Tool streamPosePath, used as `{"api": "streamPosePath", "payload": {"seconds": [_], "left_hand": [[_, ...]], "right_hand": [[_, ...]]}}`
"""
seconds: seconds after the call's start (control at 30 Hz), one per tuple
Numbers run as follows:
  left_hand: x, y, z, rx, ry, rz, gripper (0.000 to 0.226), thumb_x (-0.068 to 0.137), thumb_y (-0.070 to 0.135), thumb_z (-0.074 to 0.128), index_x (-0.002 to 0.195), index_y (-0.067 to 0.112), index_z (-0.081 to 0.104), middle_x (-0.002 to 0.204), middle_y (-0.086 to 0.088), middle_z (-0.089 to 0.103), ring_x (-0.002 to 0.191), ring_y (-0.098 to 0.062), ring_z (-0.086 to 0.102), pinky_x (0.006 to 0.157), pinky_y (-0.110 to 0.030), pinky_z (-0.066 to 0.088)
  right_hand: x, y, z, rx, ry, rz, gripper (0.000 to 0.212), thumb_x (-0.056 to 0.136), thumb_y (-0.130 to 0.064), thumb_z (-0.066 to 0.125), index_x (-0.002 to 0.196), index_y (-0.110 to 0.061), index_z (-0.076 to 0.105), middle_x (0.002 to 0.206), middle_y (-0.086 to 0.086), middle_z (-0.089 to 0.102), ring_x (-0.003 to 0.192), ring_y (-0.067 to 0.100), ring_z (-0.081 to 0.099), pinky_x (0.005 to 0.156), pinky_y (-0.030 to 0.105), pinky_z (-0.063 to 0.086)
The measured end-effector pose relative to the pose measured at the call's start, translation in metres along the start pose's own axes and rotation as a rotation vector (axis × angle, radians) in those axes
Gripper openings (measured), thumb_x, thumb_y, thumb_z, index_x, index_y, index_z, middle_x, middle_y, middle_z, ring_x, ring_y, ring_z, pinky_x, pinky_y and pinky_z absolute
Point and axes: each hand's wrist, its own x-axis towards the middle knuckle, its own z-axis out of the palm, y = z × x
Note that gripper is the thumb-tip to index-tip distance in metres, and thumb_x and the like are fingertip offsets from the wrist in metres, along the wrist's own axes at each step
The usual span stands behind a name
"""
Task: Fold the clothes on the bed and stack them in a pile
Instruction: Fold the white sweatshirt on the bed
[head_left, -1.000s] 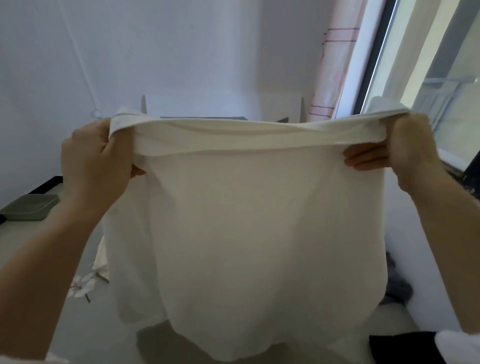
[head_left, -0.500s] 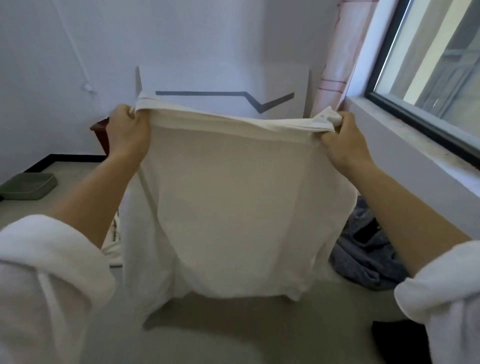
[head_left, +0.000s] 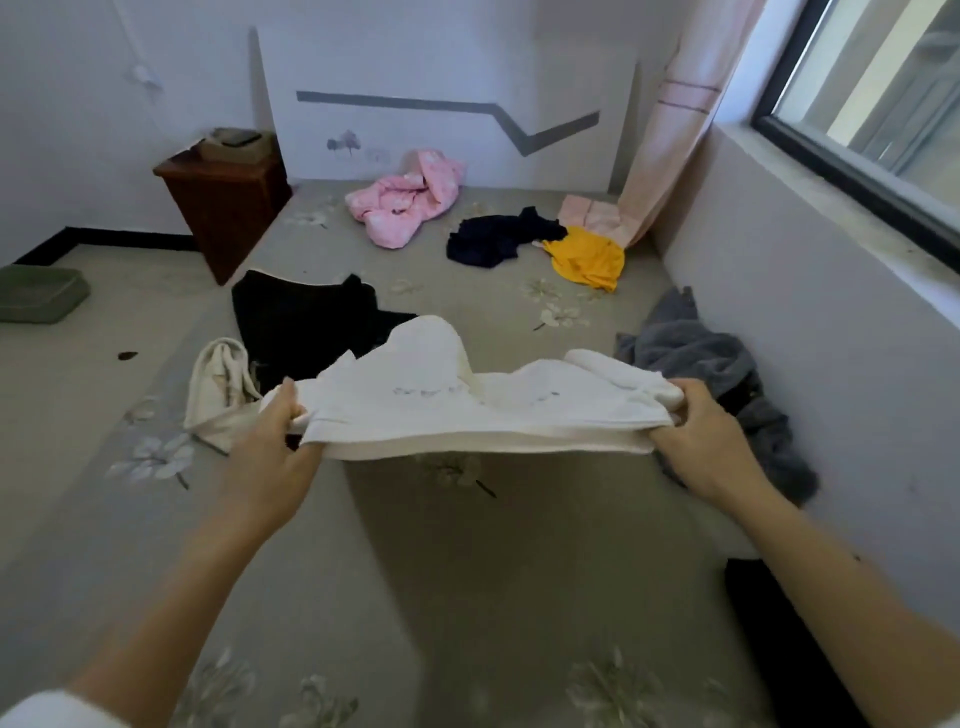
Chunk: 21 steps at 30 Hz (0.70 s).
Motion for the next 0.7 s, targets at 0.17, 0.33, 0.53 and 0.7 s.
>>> {"api": "streamPosePath", "payload": {"seconds": [0.17, 0.33, 0.53, 0.7], "left_hand": [[-0.053, -0.078, 0.042, 0.083, -0.392, -0.232, 0.032, 0.091, 0.037, 0.058, 0.072, 0.017, 0.041, 0.071, 0.001, 0.048, 0.07, -0.022, 0.049, 0.06, -0.034, 0.035], [-0.097, -0.13, 0.076, 0.347, -0.792, -0.408, 0.04, 0.095, 0.046, 0.048, 0.072, 0.014, 0.051, 0.074, -0.003, 0.055, 0.069, -0.017, 0.05, 0.057, -0.027, 0.034], [-0.144, -0.165, 0.114, 0.619, -1.163, -0.502, 0.046, 0.095, 0.039, 0.04, 0.126, 0.007, 0.053, 0.133, -0.012, 0.054, 0.113, -0.024, 0.054, 0.085, -0.027, 0.04], [-0.172, -0.178, 0.149, 0.779, -1.444, -0.47, 0.047, 0.093, 0.032, 0.04, 0.131, 0.006, 0.049, 0.137, -0.014, 0.05, 0.123, -0.027, 0.049, 0.103, -0.036, 0.037]], "right_hand": [[-0.052, 0.051, 0.076, -0.178, -0.359, 0.285, 0.057, 0.088, -0.043, 0.058, 0.132, -0.014, 0.04, 0.123, 0.01, 0.055, 0.092, 0.024, 0.054, 0.068, 0.032, 0.04], [-0.105, 0.091, 0.141, -0.263, -0.628, 0.461, 0.067, 0.089, -0.044, 0.059, 0.138, -0.009, 0.031, 0.134, 0.015, 0.05, 0.11, 0.031, 0.054, 0.075, 0.03, 0.042], [-0.175, 0.134, 0.189, -0.399, -0.807, 0.545, 0.067, 0.086, -0.049, 0.06, 0.136, -0.014, 0.032, 0.13, 0.013, 0.055, 0.11, 0.028, 0.057, 0.088, 0.035, 0.05], [-0.215, 0.165, 0.214, -0.656, -0.888, 0.467, 0.059, 0.09, -0.053, 0.051, 0.132, -0.014, 0.035, 0.128, 0.012, 0.056, 0.114, 0.029, 0.057, 0.092, 0.035, 0.047]]}}
